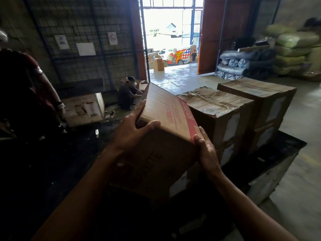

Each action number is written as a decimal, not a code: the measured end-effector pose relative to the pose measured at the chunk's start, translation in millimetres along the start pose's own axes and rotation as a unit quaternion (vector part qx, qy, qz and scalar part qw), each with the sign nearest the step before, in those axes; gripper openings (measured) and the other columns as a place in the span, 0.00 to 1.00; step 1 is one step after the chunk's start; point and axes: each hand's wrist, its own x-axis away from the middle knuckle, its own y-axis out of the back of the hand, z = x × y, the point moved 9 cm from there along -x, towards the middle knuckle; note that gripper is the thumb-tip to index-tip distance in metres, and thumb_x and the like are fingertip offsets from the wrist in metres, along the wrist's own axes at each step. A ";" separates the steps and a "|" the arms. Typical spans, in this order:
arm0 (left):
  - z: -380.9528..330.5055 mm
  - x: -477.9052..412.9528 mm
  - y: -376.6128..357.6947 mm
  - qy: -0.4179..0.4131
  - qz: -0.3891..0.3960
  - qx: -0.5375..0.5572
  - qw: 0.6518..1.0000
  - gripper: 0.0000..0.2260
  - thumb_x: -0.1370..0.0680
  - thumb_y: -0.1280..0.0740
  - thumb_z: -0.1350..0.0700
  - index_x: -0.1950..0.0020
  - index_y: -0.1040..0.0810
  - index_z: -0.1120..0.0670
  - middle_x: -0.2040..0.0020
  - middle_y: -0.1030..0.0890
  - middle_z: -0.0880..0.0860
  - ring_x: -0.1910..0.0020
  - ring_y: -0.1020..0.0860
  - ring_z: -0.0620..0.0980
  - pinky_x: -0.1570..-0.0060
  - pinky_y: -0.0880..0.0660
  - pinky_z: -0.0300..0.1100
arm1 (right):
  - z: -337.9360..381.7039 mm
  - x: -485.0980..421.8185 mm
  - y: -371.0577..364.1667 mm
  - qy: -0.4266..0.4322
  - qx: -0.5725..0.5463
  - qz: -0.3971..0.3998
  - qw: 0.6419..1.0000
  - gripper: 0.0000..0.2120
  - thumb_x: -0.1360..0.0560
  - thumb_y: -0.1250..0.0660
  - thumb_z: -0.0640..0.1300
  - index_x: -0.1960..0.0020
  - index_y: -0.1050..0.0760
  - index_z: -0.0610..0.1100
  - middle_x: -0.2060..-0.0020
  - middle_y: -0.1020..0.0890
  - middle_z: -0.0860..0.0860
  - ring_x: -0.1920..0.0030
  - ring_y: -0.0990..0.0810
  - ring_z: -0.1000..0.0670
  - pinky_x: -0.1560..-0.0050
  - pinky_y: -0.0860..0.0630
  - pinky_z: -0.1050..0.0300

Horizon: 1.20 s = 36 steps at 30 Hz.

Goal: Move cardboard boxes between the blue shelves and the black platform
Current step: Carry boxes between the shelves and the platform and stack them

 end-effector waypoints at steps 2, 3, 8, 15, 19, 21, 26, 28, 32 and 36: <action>7.5 -8.4 -6.5 -0.016 0.017 -0.025 0.999 0.44 0.35 0.29 0.31 0.22 0.40 0.40 0.29 0.27 0.48 0.37 0.25 0.43 0.42 0.26 0.36 | -3.3 -3.2 4.5 -0.009 0.023 0.017 1.000 0.35 0.22 0.36 0.57 0.21 0.44 0.44 0.38 0.28 0.59 0.51 0.25 0.76 0.53 0.29 0.77; 12.6 -10.8 -9.7 -0.018 0.025 -0.043 0.999 0.46 0.37 0.29 0.29 0.22 0.41 0.39 0.29 0.27 0.49 0.37 0.25 0.43 0.42 0.26 0.35 | -2.5 -6.1 8.4 -0.003 0.047 0.025 0.999 0.39 0.24 0.36 0.62 0.22 0.44 0.44 0.37 0.29 0.60 0.49 0.26 0.76 0.50 0.29 0.77; 27.6 -20.8 -24.0 0.003 0.043 -0.067 0.997 0.50 0.40 0.31 0.24 0.22 0.45 0.35 0.31 0.25 0.52 0.41 0.22 0.48 0.41 0.23 0.46 | 21.7 -23.3 25.5 0.089 0.284 0.071 0.952 0.50 0.37 0.39 0.79 0.26 0.33 0.48 0.28 0.33 0.58 0.29 0.35 0.61 0.27 0.36 0.58; 22.2 -23.2 -28.9 -0.021 0.027 -0.052 0.998 0.47 0.39 0.26 0.29 0.23 0.40 0.37 0.32 0.25 0.49 0.45 0.21 0.41 0.46 0.22 0.39 | 63.5 -31.5 -7.2 0.202 0.353 0.164 0.899 0.39 0.35 0.25 0.63 0.27 0.31 0.51 0.30 0.30 0.60 0.30 0.35 0.65 0.28 0.38 0.65; 56.8 2.3 -7.3 -0.005 0.003 0.030 1.000 0.42 0.37 0.26 0.37 0.24 0.35 0.40 0.35 0.24 0.44 0.47 0.21 0.31 0.52 0.23 0.30 | 69.5 -33.5 -28.1 0.230 0.351 0.182 0.889 0.38 0.34 0.24 0.60 0.27 0.31 0.53 0.29 0.30 0.58 0.29 0.34 0.62 0.28 0.36 0.61; 89.8 23.8 3.0 0.034 -0.021 0.055 0.998 0.41 0.39 0.25 0.36 0.27 0.32 0.41 0.37 0.24 0.40 0.46 0.23 0.28 0.52 0.25 0.27 | 70.6 -33.3 -38.3 0.243 0.351 0.187 0.885 0.38 0.32 0.24 0.58 0.26 0.32 0.52 0.28 0.30 0.57 0.28 0.35 0.61 0.27 0.37 0.60; 163.5 72.6 14.6 0.124 -0.073 0.114 0.983 0.41 0.42 0.24 0.29 0.32 0.27 0.39 0.41 0.22 0.31 0.40 0.23 0.34 0.46 0.26 0.29 | 71.9 -31.0 -51.1 0.273 0.353 0.186 0.875 0.37 0.31 0.24 0.56 0.26 0.32 0.51 0.28 0.30 0.57 0.28 0.35 0.62 0.27 0.38 0.63; 183.4 82.1 11.4 0.146 -0.073 0.141 0.976 0.39 0.39 0.23 0.34 0.29 0.27 0.42 0.36 0.22 0.38 0.37 0.23 0.41 0.41 0.25 0.36 | 72.2 -31.9 -53.5 0.279 0.355 0.184 0.873 0.36 0.32 0.23 0.55 0.27 0.31 0.52 0.29 0.29 0.56 0.28 0.34 0.62 0.28 0.37 0.62; 195.7 90.2 8.5 0.158 -0.091 0.178 0.967 0.39 0.38 0.23 0.35 0.30 0.26 0.46 0.34 0.22 0.42 0.34 0.25 0.42 0.34 0.28 0.41 | 72.7 -31.9 -60.1 0.281 0.341 0.189 0.877 0.35 0.32 0.22 0.54 0.28 0.30 0.53 0.29 0.29 0.57 0.30 0.35 0.66 0.28 0.38 0.65; 197.8 93.6 11.5 0.161 -0.117 0.190 0.961 0.40 0.40 0.21 0.36 0.31 0.24 0.48 0.37 0.20 0.44 0.37 0.22 0.44 0.38 0.25 0.40 | 73.0 -30.2 -59.2 0.283 0.329 0.184 0.882 0.35 0.33 0.21 0.50 0.28 0.29 0.51 0.30 0.29 0.58 0.30 0.34 0.65 0.28 0.37 0.62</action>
